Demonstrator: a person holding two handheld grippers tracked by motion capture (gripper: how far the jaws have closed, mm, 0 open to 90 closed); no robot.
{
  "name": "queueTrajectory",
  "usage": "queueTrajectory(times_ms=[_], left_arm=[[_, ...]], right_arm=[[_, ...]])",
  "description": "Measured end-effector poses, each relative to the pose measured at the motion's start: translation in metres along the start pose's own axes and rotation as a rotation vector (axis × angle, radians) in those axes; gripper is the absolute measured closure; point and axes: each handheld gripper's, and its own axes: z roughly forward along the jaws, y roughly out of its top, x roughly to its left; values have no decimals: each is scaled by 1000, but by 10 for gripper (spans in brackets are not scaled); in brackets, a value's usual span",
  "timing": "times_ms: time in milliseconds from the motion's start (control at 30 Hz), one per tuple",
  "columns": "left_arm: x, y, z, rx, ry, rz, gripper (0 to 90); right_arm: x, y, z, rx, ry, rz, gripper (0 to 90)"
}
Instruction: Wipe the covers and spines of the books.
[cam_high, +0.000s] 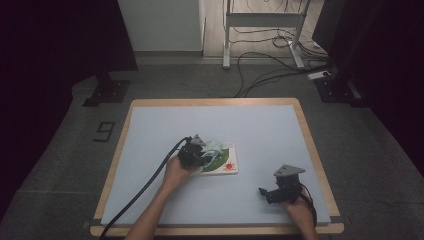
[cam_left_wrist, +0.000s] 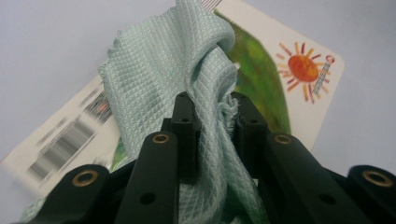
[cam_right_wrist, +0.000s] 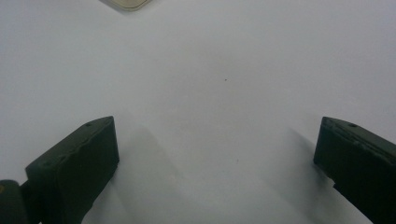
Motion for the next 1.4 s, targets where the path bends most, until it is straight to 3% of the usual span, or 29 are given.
queueTrajectory(times_ms=[300,600,733,833,1100,1167,1300,1400], left_arm=[[11,-22,-23,6,38,-27,739],[17,-34,-36,3,60,-48,740],[20,-35,-38,11,95,-54,740],[27,-36,-37,7,73,-89,728],[40,-35,-33,-37,78,-147,730],[41,-33,-32,-32,84,-145,731],[41,-22,-28,9,136,-95,736],[43,-17,-25,18,149,-95,737]], right_arm=[[0,0,0,0,0,0,0],[0,0,0,0,0,0,0],[0,0,0,0,0,1,0],[0,0,0,2,1,0,0],[0,0,0,2,1,0,0],[0,0,0,2,1,-1,0],[0,0,0,2,1,0,0],[0,0,0,2,1,0,0]])
